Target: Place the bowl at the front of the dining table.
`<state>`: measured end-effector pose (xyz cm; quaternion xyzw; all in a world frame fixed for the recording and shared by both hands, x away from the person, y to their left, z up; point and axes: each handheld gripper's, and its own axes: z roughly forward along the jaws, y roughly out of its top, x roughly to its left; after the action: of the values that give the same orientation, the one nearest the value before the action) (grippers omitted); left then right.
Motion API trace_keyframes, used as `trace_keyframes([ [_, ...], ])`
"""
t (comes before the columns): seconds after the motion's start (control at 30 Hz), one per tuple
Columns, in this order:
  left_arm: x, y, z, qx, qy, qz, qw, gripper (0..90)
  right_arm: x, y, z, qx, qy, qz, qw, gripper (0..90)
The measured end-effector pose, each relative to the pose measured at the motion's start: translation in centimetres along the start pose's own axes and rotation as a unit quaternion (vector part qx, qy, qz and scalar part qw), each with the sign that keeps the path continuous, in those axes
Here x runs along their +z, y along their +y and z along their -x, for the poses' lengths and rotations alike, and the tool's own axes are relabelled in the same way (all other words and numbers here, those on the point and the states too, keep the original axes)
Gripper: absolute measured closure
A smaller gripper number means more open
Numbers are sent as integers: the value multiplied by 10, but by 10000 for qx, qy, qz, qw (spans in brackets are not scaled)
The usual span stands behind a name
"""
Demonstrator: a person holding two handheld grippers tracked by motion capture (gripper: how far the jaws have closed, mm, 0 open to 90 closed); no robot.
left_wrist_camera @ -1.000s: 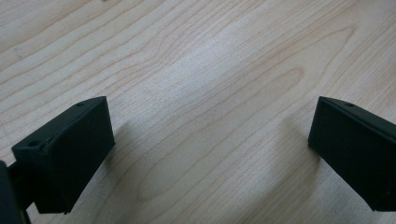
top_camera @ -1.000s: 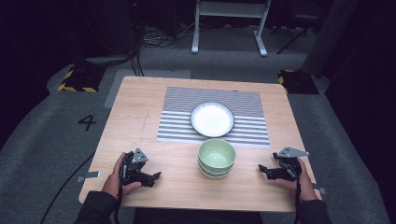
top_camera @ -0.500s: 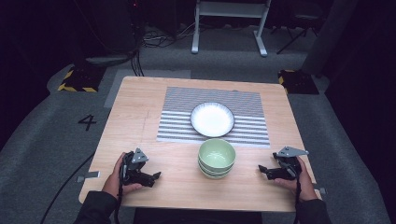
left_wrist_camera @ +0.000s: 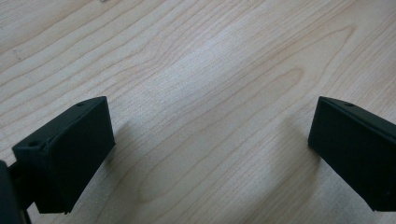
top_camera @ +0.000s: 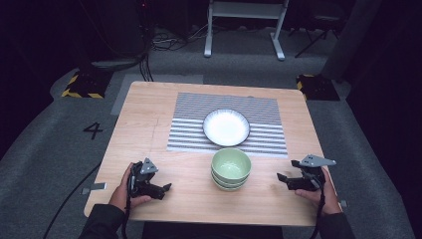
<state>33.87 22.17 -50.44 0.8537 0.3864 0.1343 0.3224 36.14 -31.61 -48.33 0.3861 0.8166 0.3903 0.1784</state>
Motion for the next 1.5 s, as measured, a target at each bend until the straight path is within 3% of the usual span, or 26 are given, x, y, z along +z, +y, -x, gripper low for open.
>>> trace_keyframes([
  [0.2, 0, 0, 0, -13, 5, -3, 10000, 3, -3, 5, -4, -79, 120, 129, 9998, 168],
  [0.33, 0, 0, 0, -1, 17, -4, 10000, 3, -7, 11, -8, -90, 495, 352, 9981, 167],
  [0.4, 0, 0, 0, -4, 20, -3, 10000, 3, -8, 12, -10, -104, 510, 388, 9979, 163],
  [0.57, 0, 0, 0, -22, 27, 1, 10000, 3, -10, 19, -18, -472, 464, 315, 9973, 175],
  [0.7, 0, 0, 0, -22, 27, -1, 10000, 3, -10, 26, -25, -688, 594, 279, 9955, 196],
  [0.87, 0, 0, 0, -23, 26, 1, 10000, 3, -10, 33, -33, -731, 838, 358, 9932, 207],
  [1.03, 0, 0, 0, -21, 28, -1, 10000, 4, -11, 42, -41, -858, 891, 421, 9914, 205],
  [1.13, 0, 0, 0, -21, 28, -1, 10000, 3, -11, 48, -47, -933, 1135, 500, 9879, 206],
  [1.5, 0, 0, 1, -26, 32, -1, 10000, 4, -2, 57, -62, -1210, 1201, 385, 9846, 205],
])
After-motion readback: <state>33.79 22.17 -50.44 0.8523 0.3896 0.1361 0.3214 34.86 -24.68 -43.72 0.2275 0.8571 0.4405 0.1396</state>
